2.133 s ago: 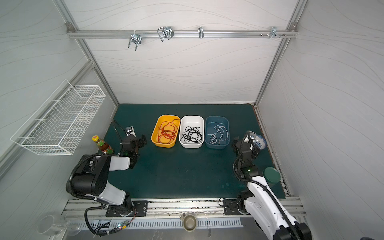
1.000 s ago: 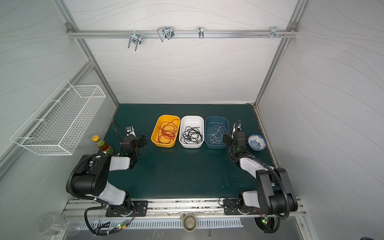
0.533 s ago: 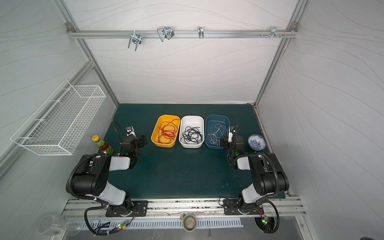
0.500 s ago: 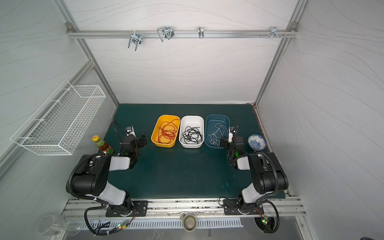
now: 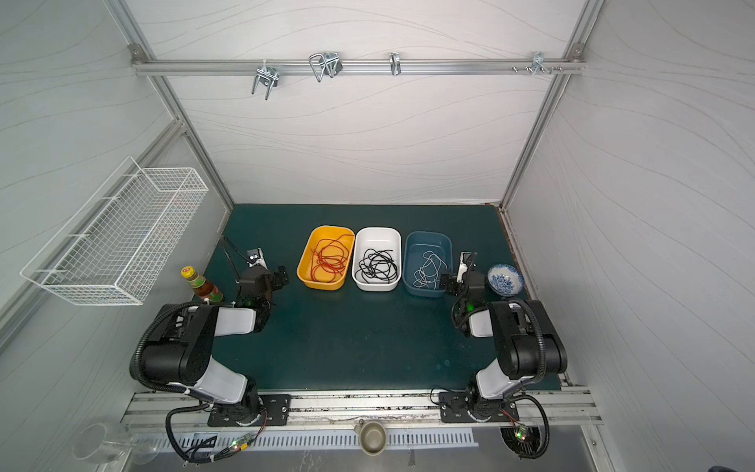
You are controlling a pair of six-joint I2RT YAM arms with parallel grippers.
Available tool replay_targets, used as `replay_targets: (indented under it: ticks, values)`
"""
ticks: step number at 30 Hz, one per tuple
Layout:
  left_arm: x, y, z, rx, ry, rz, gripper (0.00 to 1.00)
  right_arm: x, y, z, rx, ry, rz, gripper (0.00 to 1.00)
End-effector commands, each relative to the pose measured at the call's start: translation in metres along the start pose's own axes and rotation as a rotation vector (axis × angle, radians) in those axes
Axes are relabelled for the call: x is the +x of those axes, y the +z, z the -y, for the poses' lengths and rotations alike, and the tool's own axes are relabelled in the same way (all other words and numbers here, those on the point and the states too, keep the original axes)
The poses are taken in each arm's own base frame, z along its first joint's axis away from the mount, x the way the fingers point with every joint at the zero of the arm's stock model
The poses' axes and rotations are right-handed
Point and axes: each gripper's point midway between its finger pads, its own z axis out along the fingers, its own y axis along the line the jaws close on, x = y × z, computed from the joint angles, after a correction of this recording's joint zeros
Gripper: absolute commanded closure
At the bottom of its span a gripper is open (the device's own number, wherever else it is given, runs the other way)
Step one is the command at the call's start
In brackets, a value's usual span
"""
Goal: Untangle the cables
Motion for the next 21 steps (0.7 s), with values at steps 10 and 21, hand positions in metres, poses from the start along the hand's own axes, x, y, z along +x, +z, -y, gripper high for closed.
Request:
replay_targets:
  ticks: [10,21]
  values:
    - [-0.010,0.001,0.001,0.007,-0.014,0.042,0.00,-0.012,0.014,-0.006,-0.041,-0.008,-0.024,0.01]
    - [-0.010,0.001,0.001,0.008,-0.015,0.042,0.00,-0.010,0.016,-0.007,-0.038,-0.012,-0.045,0.01]
